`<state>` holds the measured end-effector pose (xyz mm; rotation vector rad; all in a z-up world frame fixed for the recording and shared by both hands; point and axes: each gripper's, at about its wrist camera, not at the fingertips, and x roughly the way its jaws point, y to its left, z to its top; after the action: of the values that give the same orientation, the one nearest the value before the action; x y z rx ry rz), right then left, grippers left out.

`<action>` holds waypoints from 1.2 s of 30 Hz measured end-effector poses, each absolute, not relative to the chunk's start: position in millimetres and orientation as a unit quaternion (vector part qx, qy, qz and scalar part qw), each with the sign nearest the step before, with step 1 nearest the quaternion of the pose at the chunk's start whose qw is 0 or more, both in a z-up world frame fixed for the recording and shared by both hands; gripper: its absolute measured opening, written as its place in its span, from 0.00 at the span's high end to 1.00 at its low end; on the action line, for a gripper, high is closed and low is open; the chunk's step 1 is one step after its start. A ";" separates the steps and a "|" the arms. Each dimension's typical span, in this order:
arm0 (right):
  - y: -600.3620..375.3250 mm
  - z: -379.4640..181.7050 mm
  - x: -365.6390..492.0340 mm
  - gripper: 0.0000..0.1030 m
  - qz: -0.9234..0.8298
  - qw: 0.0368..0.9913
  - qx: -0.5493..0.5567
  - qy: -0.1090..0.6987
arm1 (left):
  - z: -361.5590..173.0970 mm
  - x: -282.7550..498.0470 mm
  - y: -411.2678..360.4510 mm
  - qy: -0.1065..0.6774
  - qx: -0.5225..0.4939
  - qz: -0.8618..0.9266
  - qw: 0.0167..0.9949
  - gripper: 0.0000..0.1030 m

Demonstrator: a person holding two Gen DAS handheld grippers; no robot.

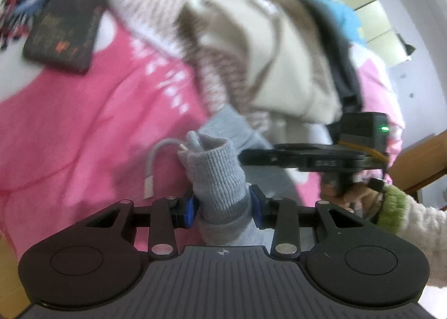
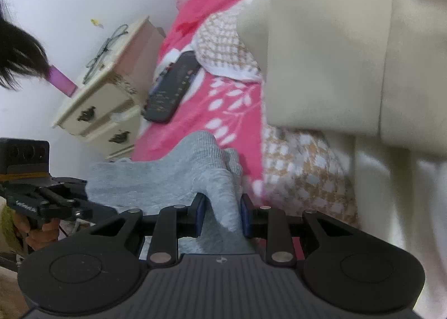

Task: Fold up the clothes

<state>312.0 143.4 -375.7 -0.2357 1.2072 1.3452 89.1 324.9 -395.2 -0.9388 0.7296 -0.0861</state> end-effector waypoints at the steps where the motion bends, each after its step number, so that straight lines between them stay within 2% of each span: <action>1: 141.6 -376.9 311.6 0.72 0.582 0.616 -0.097 0.522 | -396.2 89.2 326.4 0.343 -0.443 -0.045 0.827 0.64; 8: 120.6 -350.8 306.7 0.73 0.574 0.660 -0.064 0.481 | -380.8 102.7 325.7 0.323 -0.426 -0.082 0.841 0.64; 11: 123.6 -362.5 306.0 0.73 0.564 0.672 -0.069 0.475 | -388.0 107.6 328.8 0.340 -0.412 -0.082 0.841 0.63; 13: 131.7 -379.2 304.7 0.69 0.551 0.679 -0.083 0.478 | -400.5 106.9 333.8 0.367 -0.409 -0.073 0.832 0.56; 14: 136.3 -388.9 304.4 0.61 0.544 0.682 -0.087 0.482 | -407.1 105.5 336.8 0.381 -0.409 -0.064 0.827 0.53; 15: 138.8 -394.9 304.8 0.58 0.539 0.683 -0.086 0.485 | -411.0 102.6 341.6 0.391 -0.411 -0.054 0.822 0.49; 17: 137.7 -394.7 307.4 0.58 0.539 0.681 -0.075 0.491 | -407.6 96.1 351.2 0.390 -0.418 -0.045 0.819 0.46; 19: 129.8 -384.0 306.2 0.57 0.536 0.686 -0.075 0.487 | -398.3 89.8 359.1 0.383 -0.416 -0.026 0.824 0.41; 27: 27.7 -285.7 293.0 0.57 0.429 0.802 -0.047 0.412 | -335.8 98.4 353.2 0.328 -0.357 0.001 0.875 0.40; 30: -26.6 -246.2 267.5 0.57 0.359 0.847 -0.038 0.389 | -326.0 125.9 322.9 0.344 -0.322 -0.049 0.881 0.40; 34: -95.4 -222.1 215.2 0.56 0.248 0.888 -0.042 0.386 | -328.2 161.9 265.1 0.386 -0.247 -0.118 0.881 0.40; 36: -126.9 -225.7 187.4 0.49 0.201 0.892 -0.025 0.404 | -331.6 173.7 229.0 0.401 -0.187 -0.146 0.885 0.40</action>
<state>187.4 -126.9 -225.7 -0.0514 0.8378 0.4163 173.7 229.0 -331.6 -0.3889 0.8338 -0.3041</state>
